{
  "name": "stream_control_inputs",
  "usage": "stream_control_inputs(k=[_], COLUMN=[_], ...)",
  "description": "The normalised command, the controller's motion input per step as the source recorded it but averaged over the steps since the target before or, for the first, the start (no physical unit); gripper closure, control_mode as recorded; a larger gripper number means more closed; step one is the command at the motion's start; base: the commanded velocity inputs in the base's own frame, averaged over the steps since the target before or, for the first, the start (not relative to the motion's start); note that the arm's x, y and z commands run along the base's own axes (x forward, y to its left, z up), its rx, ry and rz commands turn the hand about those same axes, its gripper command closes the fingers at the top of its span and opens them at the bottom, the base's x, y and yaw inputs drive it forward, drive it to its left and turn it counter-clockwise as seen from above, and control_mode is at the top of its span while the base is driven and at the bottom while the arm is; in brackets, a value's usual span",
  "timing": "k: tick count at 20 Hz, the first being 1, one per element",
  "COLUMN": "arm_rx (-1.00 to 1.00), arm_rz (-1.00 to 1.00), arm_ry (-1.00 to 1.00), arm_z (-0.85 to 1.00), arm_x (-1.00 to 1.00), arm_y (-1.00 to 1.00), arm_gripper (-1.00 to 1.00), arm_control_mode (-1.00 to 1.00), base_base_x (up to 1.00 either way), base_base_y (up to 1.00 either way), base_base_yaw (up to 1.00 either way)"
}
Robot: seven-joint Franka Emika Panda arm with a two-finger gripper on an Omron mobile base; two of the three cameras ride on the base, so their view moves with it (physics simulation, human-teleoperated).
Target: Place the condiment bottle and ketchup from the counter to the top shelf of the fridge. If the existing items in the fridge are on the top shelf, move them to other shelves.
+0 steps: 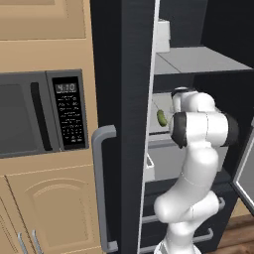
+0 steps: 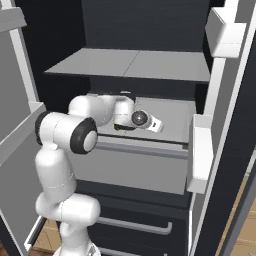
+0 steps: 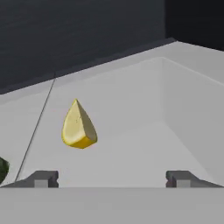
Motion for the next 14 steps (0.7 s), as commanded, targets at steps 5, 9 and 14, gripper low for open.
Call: stream_control_inputs(k=[5,9,14], arm_rx=[0.02,0.01,-0.03], arm_rz=[0.0,0.0,0.02], arm_ry=[-0.21,-0.07,0.07], arm_z=[0.77,1.0,1.0], arm_x=[-1.0,-1.0,-1.0], arm_y=[0.0,0.0,0.16], arm_gripper=[-1.0,-1.0,-1.0], arm_control_mode=[-1.0,-1.0,-1.0], base_base_x=[0.0,0.0,0.0], base_base_y=[0.0,0.0,0.0], base_base_yaw=[0.0,0.0,0.0])
